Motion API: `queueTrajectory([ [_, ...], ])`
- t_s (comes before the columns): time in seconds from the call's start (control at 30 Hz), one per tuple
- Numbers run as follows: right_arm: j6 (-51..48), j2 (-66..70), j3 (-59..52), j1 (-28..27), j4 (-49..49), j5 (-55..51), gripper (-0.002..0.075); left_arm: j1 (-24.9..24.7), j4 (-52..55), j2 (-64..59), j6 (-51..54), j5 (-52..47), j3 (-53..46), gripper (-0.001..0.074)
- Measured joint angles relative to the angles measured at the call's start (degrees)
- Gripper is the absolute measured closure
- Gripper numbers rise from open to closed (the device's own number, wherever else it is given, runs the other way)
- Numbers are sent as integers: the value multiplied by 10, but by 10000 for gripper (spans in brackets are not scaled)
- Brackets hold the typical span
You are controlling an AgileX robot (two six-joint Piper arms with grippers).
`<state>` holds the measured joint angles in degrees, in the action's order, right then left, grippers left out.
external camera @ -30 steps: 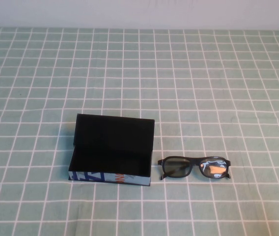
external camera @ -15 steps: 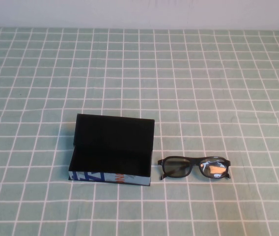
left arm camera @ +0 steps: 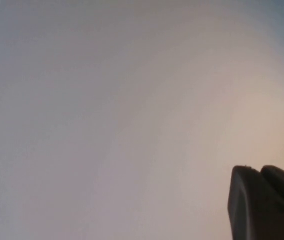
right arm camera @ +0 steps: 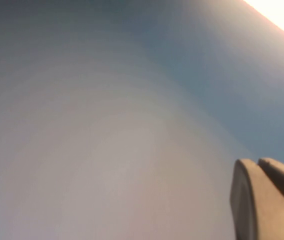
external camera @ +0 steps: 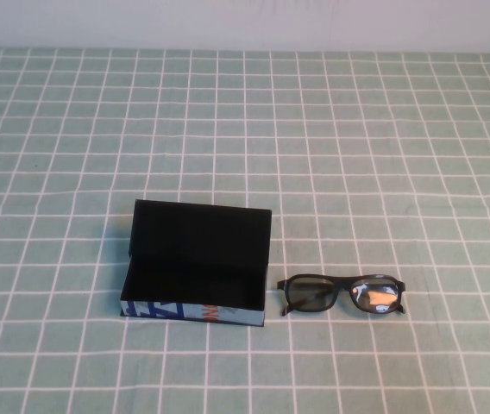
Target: Return glasses to glasses case
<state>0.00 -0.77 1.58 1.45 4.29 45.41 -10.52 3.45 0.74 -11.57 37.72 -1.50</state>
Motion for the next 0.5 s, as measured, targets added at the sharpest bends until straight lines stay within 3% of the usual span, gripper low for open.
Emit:
queueTrajectory([
  [0.23,0,0,186,0,118,-142,737,0,0,-2,-13,-54,120,736],
  [0.5,0,150,435,0,120,-416,737,0,23,-124,-16,-228,334,736],
])
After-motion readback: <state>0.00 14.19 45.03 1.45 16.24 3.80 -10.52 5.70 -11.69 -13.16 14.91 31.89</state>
